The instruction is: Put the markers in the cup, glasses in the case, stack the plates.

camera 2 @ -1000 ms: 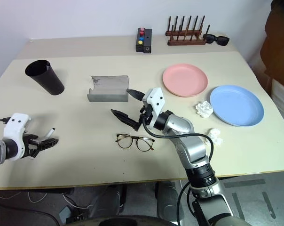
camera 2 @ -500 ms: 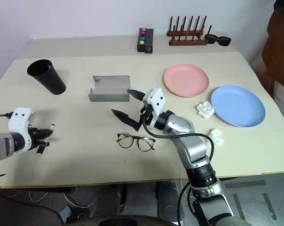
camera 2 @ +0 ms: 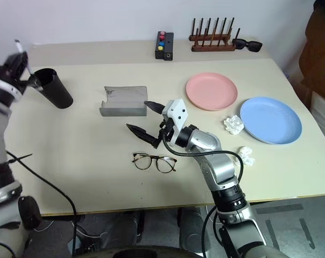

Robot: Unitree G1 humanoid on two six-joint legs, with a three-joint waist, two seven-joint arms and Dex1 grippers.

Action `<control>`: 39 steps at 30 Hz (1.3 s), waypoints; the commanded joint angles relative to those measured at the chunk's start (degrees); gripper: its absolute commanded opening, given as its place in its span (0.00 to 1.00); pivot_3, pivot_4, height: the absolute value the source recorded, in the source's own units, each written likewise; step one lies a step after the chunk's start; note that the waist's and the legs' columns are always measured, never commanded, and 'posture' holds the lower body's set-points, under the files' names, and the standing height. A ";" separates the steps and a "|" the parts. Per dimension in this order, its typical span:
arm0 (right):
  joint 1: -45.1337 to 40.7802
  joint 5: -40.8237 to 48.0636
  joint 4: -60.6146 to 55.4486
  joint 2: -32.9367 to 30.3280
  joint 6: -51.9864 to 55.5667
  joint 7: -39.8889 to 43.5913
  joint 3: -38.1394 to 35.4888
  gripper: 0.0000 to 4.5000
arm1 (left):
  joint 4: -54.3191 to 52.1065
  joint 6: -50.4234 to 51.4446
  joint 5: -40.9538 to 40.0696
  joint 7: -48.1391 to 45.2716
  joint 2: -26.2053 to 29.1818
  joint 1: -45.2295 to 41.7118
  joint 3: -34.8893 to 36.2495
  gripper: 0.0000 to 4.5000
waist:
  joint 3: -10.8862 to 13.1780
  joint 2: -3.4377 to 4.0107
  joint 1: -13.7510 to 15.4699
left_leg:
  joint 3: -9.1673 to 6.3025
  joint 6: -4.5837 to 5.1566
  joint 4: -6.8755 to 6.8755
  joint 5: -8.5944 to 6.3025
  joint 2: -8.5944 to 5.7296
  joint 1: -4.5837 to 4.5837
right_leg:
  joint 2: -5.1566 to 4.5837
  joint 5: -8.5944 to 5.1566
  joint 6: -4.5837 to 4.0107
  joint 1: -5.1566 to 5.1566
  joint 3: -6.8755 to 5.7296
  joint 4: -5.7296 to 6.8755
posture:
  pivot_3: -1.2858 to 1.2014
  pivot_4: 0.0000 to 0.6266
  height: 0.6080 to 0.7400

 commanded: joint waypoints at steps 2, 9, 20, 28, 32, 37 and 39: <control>-1.54 0.66 -0.23 1.14 -1.40 0.42 0.04 1.00 | 13.53 -15.66 8.03 5.11 -0.84 -6.64 -3.42 0.01 | 0.00 0.00 -0.07 | 0.00 0.00 0.00 0.00 -0.01 -0.02 | 0.00 0.01 0.02 0.00 0.00 -0.03 | 0.52 0.24 1.00; -0.94 0.57 -0.97 1.33 -1.37 -0.01 -0.21 1.00 | 34.28 -33.52 15.05 13.17 -1.60 -14.19 -6.55 0.01 | 0.01 -0.03 -0.16 | 0.00 0.00 0.00 0.00 -0.02 -0.04 | -0.02 0.03 0.12 0.00 -0.01 -0.01 | 0.52 0.24 1.00; -0.86 0.96 -1.52 1.16 -1.38 -0.41 -0.70 1.00 | 45.66 -40.67 16.05 15.54 -1.83 -16.23 -8.16 0.01 | 0.01 -0.03 -0.15 | -0.01 0.00 0.00 0.00 -0.02 -0.04 | -0.02 0.04 0.15 -0.02 -0.02 0.01 | 0.52 0.24 1.00; -0.94 1.32 -1.42 1.17 -1.28 -0.27 -0.65 1.00 | 47.68 -41.32 14.93 15.95 -2.74 -16.28 -7.85 0.25 | 0.01 -0.03 -0.15 | -0.01 0.00 0.00 0.00 -0.02 -0.04 | -0.02 0.04 0.15 -0.02 -0.02 0.02 | 0.52 0.24 1.00; -0.93 1.39 -1.43 1.19 -1.26 -0.28 -0.60 1.00 | 47.92 -41.36 14.76 16.48 -2.96 -16.28 -7.69 0.68 | 0.01 -0.03 -0.19 | -0.01 0.00 0.00 0.00 -0.02 -0.04 | -0.02 0.05 0.15 -0.02 -0.02 0.02 | 0.52 0.24 1.00; -0.87 1.40 -1.49 1.22 -1.21 -0.34 -0.57 1.00 | 47.52 -41.39 14.30 16.39 -3.34 -15.95 -7.53 0.77 | 0.01 -0.03 -0.17 | -0.01 0.00 0.00 0.00 -0.02 -0.04 | -0.01 0.04 0.15 -0.02 -0.02 0.03 | 0.52 0.24 1.00; -0.85 1.43 -1.56 1.19 -1.14 -0.35 -0.57 1.00 | 47.04 -41.34 13.75 16.20 -3.68 -15.79 -7.34 0.77 | 0.01 -0.03 -0.15 | -0.01 0.00 0.00 0.00 -0.02 -0.04 | -0.01 0.05 0.15 -0.02 -0.02 0.03 | 0.52 0.24 1.00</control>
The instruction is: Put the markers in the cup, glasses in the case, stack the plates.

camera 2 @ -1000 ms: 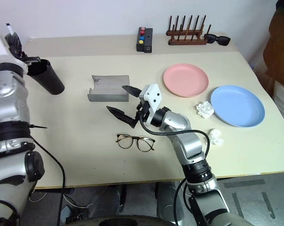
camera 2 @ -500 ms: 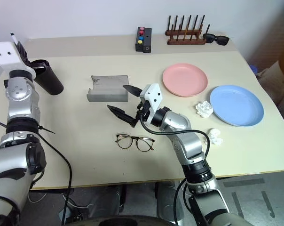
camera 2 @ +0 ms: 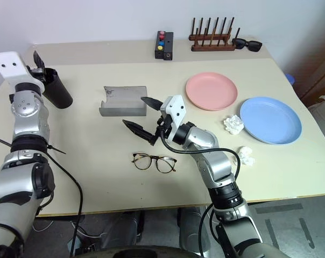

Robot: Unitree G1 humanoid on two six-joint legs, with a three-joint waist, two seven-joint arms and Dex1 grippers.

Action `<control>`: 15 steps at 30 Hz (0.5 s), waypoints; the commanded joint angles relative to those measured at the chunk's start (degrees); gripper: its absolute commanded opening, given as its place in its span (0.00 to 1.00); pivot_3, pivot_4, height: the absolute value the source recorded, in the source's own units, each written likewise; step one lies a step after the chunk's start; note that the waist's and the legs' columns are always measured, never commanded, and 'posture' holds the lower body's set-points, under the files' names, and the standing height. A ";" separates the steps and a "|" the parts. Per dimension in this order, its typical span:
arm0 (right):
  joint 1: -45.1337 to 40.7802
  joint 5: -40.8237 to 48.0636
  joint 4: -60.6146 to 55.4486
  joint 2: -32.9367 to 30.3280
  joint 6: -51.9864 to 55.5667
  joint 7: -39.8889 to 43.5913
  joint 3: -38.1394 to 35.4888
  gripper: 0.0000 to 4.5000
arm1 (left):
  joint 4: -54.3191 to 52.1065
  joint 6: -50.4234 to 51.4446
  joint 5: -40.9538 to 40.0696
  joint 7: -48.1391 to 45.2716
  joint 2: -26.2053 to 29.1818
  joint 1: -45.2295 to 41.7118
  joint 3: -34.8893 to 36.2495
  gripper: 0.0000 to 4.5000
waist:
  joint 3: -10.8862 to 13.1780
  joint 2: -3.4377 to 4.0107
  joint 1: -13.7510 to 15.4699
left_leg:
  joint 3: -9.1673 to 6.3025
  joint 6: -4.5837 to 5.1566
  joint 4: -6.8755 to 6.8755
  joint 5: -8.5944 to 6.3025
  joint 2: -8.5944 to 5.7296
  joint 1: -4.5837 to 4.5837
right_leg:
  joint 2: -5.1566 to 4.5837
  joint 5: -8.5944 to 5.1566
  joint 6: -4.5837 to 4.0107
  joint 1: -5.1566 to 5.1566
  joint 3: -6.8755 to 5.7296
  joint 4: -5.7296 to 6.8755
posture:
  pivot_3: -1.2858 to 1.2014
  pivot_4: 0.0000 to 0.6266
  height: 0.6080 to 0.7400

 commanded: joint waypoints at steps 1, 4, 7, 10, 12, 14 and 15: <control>-0.18 0.93 -2.35 0.26 -0.70 0.07 -0.46 1.00 | -1.94 -1.15 -1.17 -0.10 -0.09 -0.85 0.56 0.77 | 0.00 0.00 0.01 | 0.00 0.00 0.00 0.00 0.00 0.00 | 0.00 0.00 0.00 0.00 0.00 0.00 | 0.52 0.24 1.00; -0.05 0.93 -2.54 0.17 -0.63 0.04 -0.45 1.00 | -5.90 0.95 -5.24 -6.14 -0.89 -0.81 1.12 0.77 | 0.00 0.00 0.01 | 0.00 0.00 0.00 0.00 0.00 0.00 | 0.00 0.00 0.00 0.00 0.00 0.00 | 0.52 0.24 1.00; 0.04 0.91 -2.69 0.11 -0.51 -0.07 -0.40 1.00 | -13.31 7.35 -12.06 -19.36 -1.15 0.17 0.24 0.89 | 0.01 -0.01 -0.06 | 0.00 0.00 0.00 0.00 0.00 -0.02 | 0.00 0.00 0.00 0.00 0.00 0.00 | 0.52 0.24 1.00; 0.14 0.81 -2.78 0.02 -0.48 -0.22 -0.36 1.00 | -20.99 16.48 -14.99 -30.07 0.40 2.27 -3.06 0.98 | 0.01 -0.01 -0.12 | 0.00 0.00 0.00 0.00 0.00 -0.02 | 0.00 0.00 -0.01 0.00 0.00 0.00 | 0.52 0.24 1.00; 0.21 0.70 -2.78 -0.03 -0.51 -0.35 -0.34 1.00 | -25.58 24.29 -14.96 -36.14 2.69 4.22 -6.46 0.98 | 0.01 0.00 -0.25 | 0.00 0.00 0.00 0.00 0.00 -0.01 | 0.01 0.00 -0.01 0.00 0.01 0.02 | 0.52 0.24 1.00; 0.31 0.59 -2.78 -0.06 -0.57 -0.48 -0.29 1.00 | -28.33 29.97 -13.18 -42.41 5.57 6.28 -10.97 0.98 | 0.02 0.03 -0.46 | 0.00 0.01 -0.01 0.00 0.01 0.02 | 0.03 0.00 -0.01 0.00 0.03 0.03 | 0.52 0.24 1.00; 0.34 0.53 -2.77 -0.04 -0.60 -0.55 -0.25 1.00 | -29.17 32.46 -12.95 -44.93 6.60 6.96 -12.50 0.98 | 0.02 0.03 -0.60 | 0.00 0.01 -0.02 0.00 0.01 0.03 | 0.05 0.00 -0.02 0.00 0.03 0.04 | 0.52 0.24 1.00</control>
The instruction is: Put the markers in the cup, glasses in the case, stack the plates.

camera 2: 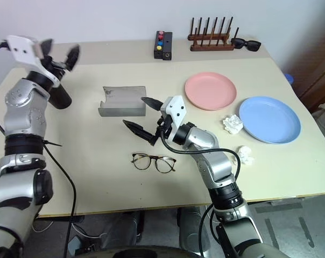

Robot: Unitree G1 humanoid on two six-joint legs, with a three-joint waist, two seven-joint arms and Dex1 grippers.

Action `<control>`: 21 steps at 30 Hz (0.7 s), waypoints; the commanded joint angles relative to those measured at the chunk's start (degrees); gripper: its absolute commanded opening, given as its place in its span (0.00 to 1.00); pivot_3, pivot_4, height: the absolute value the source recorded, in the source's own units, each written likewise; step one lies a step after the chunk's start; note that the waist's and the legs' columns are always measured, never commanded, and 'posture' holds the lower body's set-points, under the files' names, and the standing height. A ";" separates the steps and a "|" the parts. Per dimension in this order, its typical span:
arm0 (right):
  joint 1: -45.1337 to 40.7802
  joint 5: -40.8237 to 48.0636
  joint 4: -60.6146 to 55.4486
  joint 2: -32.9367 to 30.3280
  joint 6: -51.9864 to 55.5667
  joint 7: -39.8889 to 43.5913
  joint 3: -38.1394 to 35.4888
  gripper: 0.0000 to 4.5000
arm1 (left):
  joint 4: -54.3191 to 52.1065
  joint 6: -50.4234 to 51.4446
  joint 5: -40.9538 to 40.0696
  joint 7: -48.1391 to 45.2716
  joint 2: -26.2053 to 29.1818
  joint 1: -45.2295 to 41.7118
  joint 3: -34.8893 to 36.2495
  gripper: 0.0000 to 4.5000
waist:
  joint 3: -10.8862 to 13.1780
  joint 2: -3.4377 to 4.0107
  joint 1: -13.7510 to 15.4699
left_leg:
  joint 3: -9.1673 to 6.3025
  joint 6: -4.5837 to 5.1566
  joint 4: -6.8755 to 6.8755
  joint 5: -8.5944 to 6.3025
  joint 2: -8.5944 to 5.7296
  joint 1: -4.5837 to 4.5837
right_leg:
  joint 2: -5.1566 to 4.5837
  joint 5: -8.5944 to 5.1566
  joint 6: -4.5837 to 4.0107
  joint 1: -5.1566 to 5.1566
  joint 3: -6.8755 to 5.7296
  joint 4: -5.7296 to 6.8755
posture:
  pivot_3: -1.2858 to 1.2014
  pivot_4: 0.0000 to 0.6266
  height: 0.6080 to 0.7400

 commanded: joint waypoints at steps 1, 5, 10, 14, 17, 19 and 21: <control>0.06 0.49 -2.60 0.30 -0.68 -0.30 -0.26 1.00 | -4.61 8.91 1.35 -9.50 4.09 2.07 -5.41 0.98 | 0.01 0.02 -0.19 | 0.00 0.00 -0.01 0.00 0.00 0.01 | 0.01 0.00 -0.01 0.00 0.00 0.01 | 0.52 0.24 1.00; 0.18 0.21 -2.54 0.25 -0.93 -0.48 -0.25 1.00 | -4.31 11.59 3.35 -20.98 7.24 3.02 -11.60 0.98 | 0.02 0.01 -0.10 | -0.01 0.00 0.00 0.00 0.00 -0.01 | 0.02 -0.01 -0.01 0.00 0.00 0.01 | 0.52 0.24 1.00; 0.43 -0.14 -2.64 0.01 -1.22 -0.85 -0.30 1.00 | 3.95 10.50 8.33 -28.44 6.82 -0.96 -17.39 0.98 | 0.02 0.01 0.37 | -0.01 0.01 0.02 0.00 0.00 -0.02 | 0.02 -0.01 -0.02 0.00 0.00 0.00 | 0.52 0.24 1.00; 1.14 -0.47 -3.45 -0.33 -1.35 -1.85 -0.74 1.00 | 12.77 5.00 14.11 -30.72 5.34 -4.93 -21.72 0.98 | 0.02 0.01 0.46 | -0.02 0.01 0.03 0.00 0.00 -0.05 | 0.02 -0.02 -0.01 0.00 -0.01 -0.01 | 0.52 0.24 1.00; 2.59 -0.44 -5.46 -1.49 -0.45 -2.79 -1.64 1.00 | 20.14 0.44 17.57 -30.54 3.50 -8.27 -23.35 0.98 | 0.02 0.01 0.46 | -0.02 0.01 0.02 0.00 0.00 -0.05 | 0.01 -0.03 0.00 0.00 -0.01 -0.01 | 0.52 0.24 1.00; 4.07 -0.53 -7.12 -3.65 0.97 -2.68 -2.14 1.00 | 23.48 -1.15 18.35 -30.86 2.18 -9.97 -23.23 0.98 | 0.02 0.00 0.46 | -0.02 0.01 0.02 0.00 0.00 -0.06 | 0.01 -0.03 0.01 0.00 -0.01 -0.02 | 0.52 0.24 1.00; 5.85 -1.12 -8.84 -7.04 2.57 -2.22 -2.56 1.00 | 25.82 -2.67 19.07 -31.68 1.10 -11.00 -23.08 0.98 | 0.02 -0.01 0.47 | -0.02 0.01 0.03 0.00 -0.01 -0.08 | 0.00 -0.05 0.04 0.00 -0.01 -0.02 | 0.52 0.24 1.00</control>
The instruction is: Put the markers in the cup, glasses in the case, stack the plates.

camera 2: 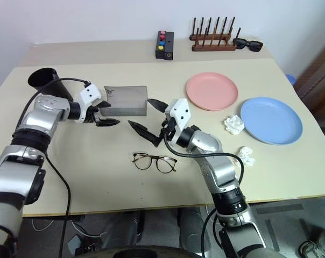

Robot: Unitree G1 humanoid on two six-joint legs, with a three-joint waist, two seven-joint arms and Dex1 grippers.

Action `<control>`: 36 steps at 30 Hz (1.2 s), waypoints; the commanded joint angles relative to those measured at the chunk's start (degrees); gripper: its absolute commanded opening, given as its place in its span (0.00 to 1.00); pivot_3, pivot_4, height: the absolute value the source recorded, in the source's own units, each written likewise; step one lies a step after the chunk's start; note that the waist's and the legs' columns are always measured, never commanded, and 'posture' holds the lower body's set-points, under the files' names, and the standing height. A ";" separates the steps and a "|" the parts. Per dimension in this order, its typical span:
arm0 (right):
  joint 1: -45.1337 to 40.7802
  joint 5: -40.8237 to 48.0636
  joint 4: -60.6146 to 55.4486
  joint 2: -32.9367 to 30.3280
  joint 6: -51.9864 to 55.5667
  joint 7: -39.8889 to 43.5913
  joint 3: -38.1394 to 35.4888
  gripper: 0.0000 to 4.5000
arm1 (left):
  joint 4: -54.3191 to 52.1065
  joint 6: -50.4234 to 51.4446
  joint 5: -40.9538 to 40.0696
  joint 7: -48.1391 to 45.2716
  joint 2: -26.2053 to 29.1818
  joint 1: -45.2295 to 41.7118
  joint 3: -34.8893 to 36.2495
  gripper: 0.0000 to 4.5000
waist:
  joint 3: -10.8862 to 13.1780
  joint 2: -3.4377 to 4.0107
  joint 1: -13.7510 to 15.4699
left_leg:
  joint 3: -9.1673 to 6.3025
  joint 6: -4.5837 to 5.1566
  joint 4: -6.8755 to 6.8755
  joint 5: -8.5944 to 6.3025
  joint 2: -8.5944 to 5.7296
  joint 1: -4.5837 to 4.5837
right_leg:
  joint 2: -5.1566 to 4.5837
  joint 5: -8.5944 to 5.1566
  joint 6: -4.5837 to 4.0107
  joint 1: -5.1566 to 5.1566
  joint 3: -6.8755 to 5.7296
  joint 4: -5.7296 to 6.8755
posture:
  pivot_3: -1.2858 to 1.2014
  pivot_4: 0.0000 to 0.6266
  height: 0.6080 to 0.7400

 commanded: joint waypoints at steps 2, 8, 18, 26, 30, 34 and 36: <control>3.22 -0.23 -5.83 -6.49 3.03 0.84 -2.85 1.00 | 3.91 -4.09 1.89 -1.82 -1.14 -2.84 0.19 0.98 | 0.00 -0.01 -0.01 | 0.00 0.00 0.00 0.00 0.00 -0.01 | -0.01 0.00 0.00 0.00 0.00 -0.01 | 0.52 0.24 1.00; 6.48 -0.02 -8.87 -12.94 5.09 1.48 -5.45 1.00 | 5.85 -6.17 2.80 -3.05 -2.77 -3.29 0.81 0.45 | 0.01 -0.02 -0.11 | 0.00 0.02 0.00 -0.01 0.01 0.00 | 0.00 -0.02 0.03 0.00 0.00 0.01 | 0.52 0.24 1.00; 8.99 0.34 -11.61 -15.63 6.23 0.60 -8.13 1.00 | -7.99 -7.87 -1.49 -14.03 -3.25 3.35 1.55 0.01 | 0.01 -0.03 -0.01 | 0.00 0.02 0.02 -0.01 0.00 -0.04 | -0.02 -0.01 0.01 0.00 0.01 0.00 | 0.52 0.24 1.00; 11.08 0.75 -14.32 -15.90 7.68 -0.16 -8.44 1.00 | -33.79 3.58 -2.11 -17.83 0.16 14.50 -1.58 0.01 | 0.02 -0.02 -0.06 | 0.00 0.02 0.02 -0.01 0.02 0.00 | -0.02 -0.01 -0.01 0.00 0.03 0.03 | 0.52 0.24 1.00; 11.11 0.82 -14.34 -15.54 7.87 -0.37 -7.97 1.00 | -41.18 7.86 -1.73 -16.88 1.27 17.48 -3.04 0.01 | 0.02 -0.02 0.02 | 0.01 0.03 0.06 -0.01 0.01 0.00 | -0.02 -0.03 -0.02 0.02 0.03 0.02 | 0.52 0.24 1.00; 11.18 0.84 -14.03 -15.37 7.71 -0.30 -7.77 1.00 | -43.45 10.18 -2.10 -16.12 1.82 18.58 -3.40 0.01 | 0.01 -0.02 0.03 | 0.01 0.03 0.06 -0.01 0.01 0.00 | -0.02 -0.08 -0.10 0.03 0.03 0.01 | 0.52 0.24 1.00; 11.16 0.81 -13.87 -15.30 7.63 -0.25 -7.68 1.00 | -43.50 11.10 -1.95 -15.36 2.04 18.60 -3.46 0.15 | 0.01 -0.02 0.03 | 0.00 0.03 0.06 -0.01 0.01 0.00 | -0.02 -0.09 -0.11 0.03 0.03 0.01 | 0.52 0.24 1.00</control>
